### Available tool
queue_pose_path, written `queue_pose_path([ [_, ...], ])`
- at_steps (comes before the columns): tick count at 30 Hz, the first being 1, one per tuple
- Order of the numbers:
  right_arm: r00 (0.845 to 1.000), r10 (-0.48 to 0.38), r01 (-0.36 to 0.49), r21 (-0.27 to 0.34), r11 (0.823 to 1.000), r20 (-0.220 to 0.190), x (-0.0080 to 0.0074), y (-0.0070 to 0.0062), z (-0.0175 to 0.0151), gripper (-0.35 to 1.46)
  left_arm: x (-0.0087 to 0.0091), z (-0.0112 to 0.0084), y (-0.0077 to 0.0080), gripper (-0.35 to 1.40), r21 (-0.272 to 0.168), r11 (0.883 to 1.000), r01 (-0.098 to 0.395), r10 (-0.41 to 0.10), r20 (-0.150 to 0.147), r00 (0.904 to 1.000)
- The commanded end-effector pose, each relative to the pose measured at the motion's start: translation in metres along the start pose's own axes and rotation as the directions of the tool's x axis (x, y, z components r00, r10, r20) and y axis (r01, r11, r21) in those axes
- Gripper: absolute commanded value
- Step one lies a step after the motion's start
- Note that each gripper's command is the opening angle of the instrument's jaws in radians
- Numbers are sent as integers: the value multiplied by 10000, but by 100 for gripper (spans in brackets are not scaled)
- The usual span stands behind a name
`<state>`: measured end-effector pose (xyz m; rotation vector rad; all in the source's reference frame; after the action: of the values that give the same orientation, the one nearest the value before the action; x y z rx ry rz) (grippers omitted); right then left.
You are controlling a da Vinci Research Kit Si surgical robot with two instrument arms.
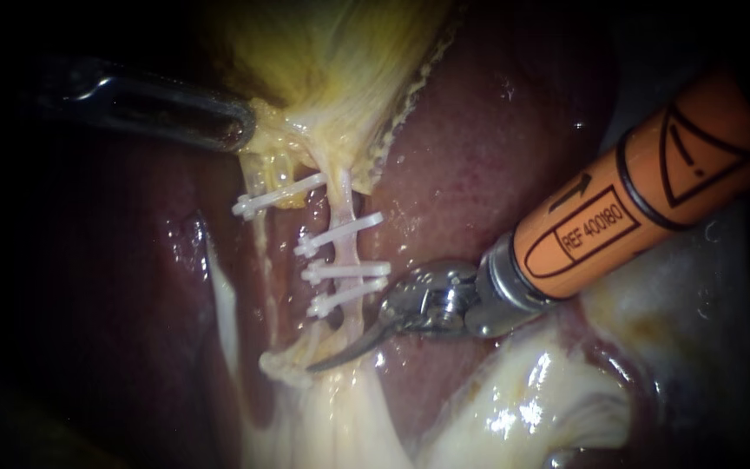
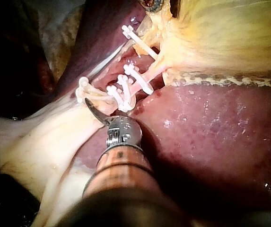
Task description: Go to the cutting position right tube
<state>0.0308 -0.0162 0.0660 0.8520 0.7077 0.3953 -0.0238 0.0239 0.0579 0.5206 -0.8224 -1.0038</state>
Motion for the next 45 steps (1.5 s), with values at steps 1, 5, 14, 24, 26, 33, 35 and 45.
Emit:
queue_pose_path([
  [1, 10000, 7, -7, -9, 10000, 23, 0, -1, -1, 138, 0, 0, 0, -35, 11, 10000, 50, -50, -4, 10000],
  [5, 10000, 55, -55, 34, 10000, 10, 5, -1, -11, 138, 0, 0, 0, -35, 11, 10000, 49, -49, -5, 10000],
  [14, 9954, 340, -322, 210, 9993, -894, 30, 12, -55, 138, 1, -1, 0, -35, 14, 10000, 48, -48, -6, 10000],
  [24, 9861, 703, -664, 302, 9973, -1504, 53, 19, -81, 140, 0, -1, 0, -35, 15, 10000, 48, -48, -6, 10000],
  [26, 9861, 702, -664, 304, 9973, -1504, 54, 19, -80, 140, 0, -1, 0, -35, 15, 10000, 48, -48, -7, 10000],
  [33, 9861, 710, -670, 311, 9973, -1505, 54, 19, -83, 140, 0, -1, 0, -35, 15, 10000, 48, -48, -6, 10000],
  [35, 9859, 725, -685, 319, 9971, -1508, 55, 19, -85, 140, 0, -1, 0, -35, 15, 10000, 48, -48, -6, 10000],
  [45, 9853, 776, -733, 339, 9967, -1523, 58, 19, -92, 138, 1, -1, 1, -35, 15, 10000, 47, -47, -7, 10000],
])
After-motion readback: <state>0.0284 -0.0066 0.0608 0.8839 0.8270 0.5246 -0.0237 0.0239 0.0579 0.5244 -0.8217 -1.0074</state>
